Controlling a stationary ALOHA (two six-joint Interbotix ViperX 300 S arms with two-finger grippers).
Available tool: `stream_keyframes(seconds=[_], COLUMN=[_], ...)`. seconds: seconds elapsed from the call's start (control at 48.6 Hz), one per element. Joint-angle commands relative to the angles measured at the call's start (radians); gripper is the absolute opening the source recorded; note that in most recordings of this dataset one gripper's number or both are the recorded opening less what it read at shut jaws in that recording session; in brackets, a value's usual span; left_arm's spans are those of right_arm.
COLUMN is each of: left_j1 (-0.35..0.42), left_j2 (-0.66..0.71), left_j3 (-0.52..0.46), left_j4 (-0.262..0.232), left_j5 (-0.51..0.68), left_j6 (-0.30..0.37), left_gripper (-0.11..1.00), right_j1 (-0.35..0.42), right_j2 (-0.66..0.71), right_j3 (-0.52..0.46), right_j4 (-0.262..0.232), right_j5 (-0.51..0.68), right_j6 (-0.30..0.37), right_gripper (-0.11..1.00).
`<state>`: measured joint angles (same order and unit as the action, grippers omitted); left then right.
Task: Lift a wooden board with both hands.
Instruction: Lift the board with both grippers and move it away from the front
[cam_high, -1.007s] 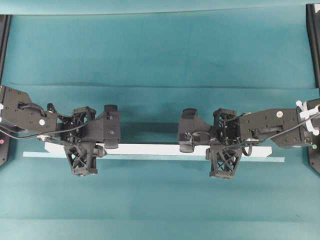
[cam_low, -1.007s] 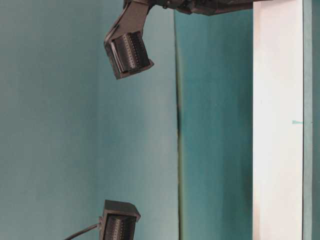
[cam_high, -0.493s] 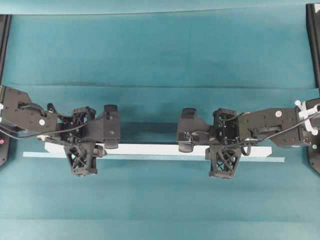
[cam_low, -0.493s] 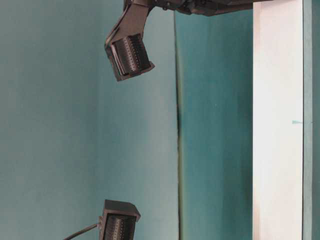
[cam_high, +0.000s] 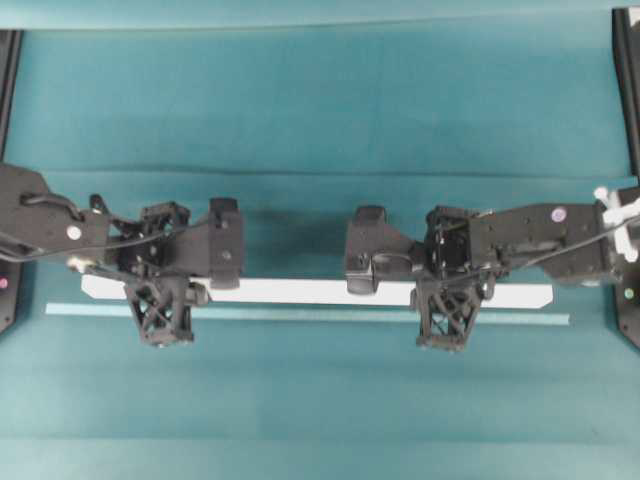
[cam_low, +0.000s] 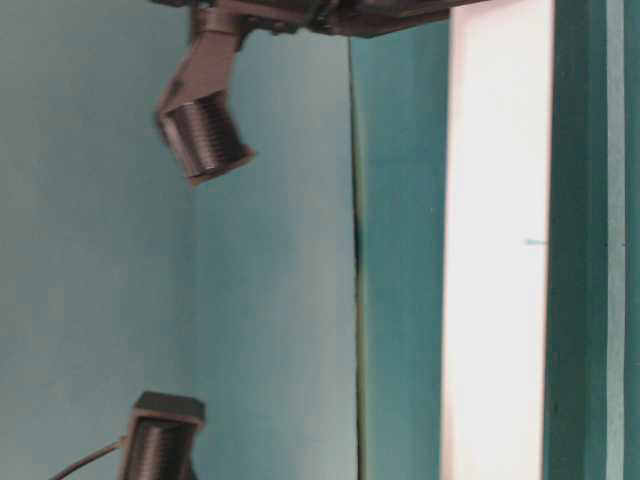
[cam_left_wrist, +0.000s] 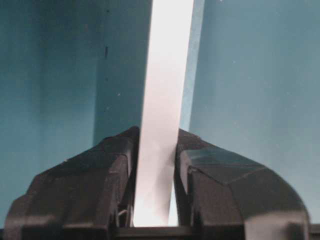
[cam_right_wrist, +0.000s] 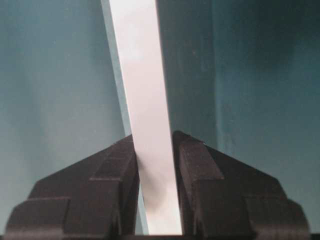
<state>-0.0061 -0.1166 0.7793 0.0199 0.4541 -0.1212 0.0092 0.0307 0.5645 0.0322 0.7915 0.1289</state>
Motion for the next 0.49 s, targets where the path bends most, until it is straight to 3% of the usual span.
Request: stream_keyframes(seconds=[0.0,0.473], left_j1=[0.005,0.034], left_j2=[-0.049,-0.202], left_j3=[-0.031,-0.135], left_j4=[0.002,0.002], left_j5=[0.017,0.244], left_j6=[-0.008,0.003], left_gripper=[0.18,0.18], right_j1=[-0.006,-0.021], right_j2=[-0.034,-0.141], right_j3=[-0.04,-0.143], right_j4=[0.003,0.003], right_j5=[0.023,0.245], right_j6=[0.003,0.006], right_gripper=[0.22,0.22])
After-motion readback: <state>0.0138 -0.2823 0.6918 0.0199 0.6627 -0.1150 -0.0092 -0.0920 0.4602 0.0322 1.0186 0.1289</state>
